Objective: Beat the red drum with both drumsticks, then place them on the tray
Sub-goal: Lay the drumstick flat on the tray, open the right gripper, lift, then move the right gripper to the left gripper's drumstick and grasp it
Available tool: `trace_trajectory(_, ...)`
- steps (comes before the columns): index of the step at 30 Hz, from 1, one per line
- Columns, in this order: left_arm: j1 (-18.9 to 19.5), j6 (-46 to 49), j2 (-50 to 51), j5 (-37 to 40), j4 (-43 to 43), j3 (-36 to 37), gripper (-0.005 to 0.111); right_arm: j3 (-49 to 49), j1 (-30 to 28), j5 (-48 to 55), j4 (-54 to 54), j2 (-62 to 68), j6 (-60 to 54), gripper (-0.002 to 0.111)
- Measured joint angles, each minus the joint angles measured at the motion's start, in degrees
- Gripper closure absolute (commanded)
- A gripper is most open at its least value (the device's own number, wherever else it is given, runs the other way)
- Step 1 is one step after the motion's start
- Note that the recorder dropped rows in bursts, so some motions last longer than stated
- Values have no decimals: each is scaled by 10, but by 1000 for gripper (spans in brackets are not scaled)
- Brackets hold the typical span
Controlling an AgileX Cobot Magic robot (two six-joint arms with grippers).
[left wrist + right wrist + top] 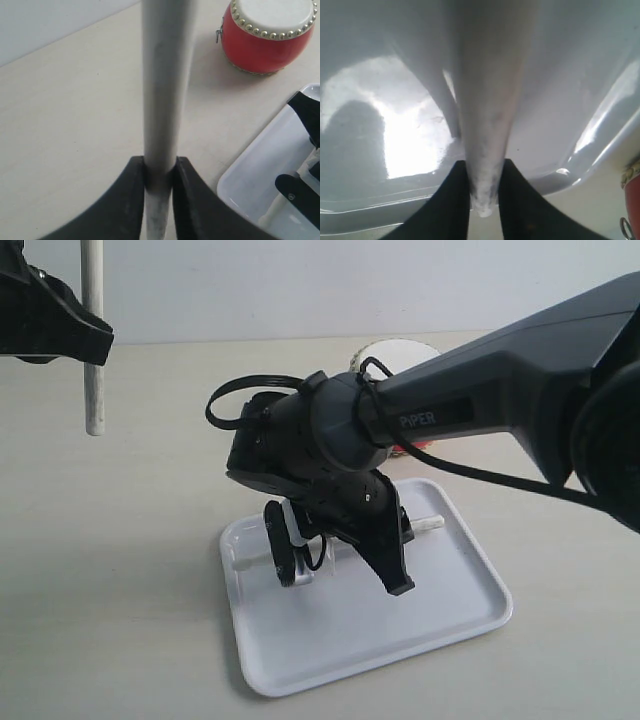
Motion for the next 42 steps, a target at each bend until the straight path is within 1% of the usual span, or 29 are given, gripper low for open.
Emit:
trace_trajectory(6, 0, 0, 0, 0, -2, 0, 107, 0, 0, 0, -2, 0, 14, 58)
trace_trajectory(8, 0, 0, 0, 0, -2, 0, 107, 0, 0, 0, -2, 0, 26, 52)
trace_trajectory(13, 0, 0, 0, 0, -2, 0, 107, 0, 0, 0, -9, -1, 67, 50)
trace_trajectory(15, 0, 9, 0, 0, -12, 0, 107, 0, 0, 0, 9, -11, 77, 50)
trace_trajectory(19, 0, 66, 0, -19, -59, 12, 107, 0, -3, 0, 64, -64, 81, 51)
trace_trajectory(21, 0, 107, 0, -36, -102, 22, 107, 0, -10, -3, 97, -96, 81, 51)
trace_trajectory(23, 0, 148, 0, -53, -148, 30, 107, 0, -26, -29, 149, -132, 82, 51)
trace_trajectory(28, 6, 255, 0, -71, -277, 42, 107, 0, -84, -108, 338, -201, 52, 51)
trace_trajectory(32, 37, 376, 1, -75, -426, 58, 107, -1, -131, -144, 513, -224, -19, 51)
trace_trajectory(34, 63, 465, 9, -66, -531, 70, 107, -1, -145, -148, 591, -226, -60, 51)
trace_trajectory(37, 110, 587, 31, -3, -680, 83, 107, -1, -155, -155, 667, -226, -108, 51)
trace_trajectory(40, 155, 676, 57, 93, -782, 89, 107, -1, -156, -171, 698, -226, -135, 51)
trace_trajectory(42, 177, 707, 75, 146, -824, 92, 107, -1, -156, -183, 714, -226, -147, 51)
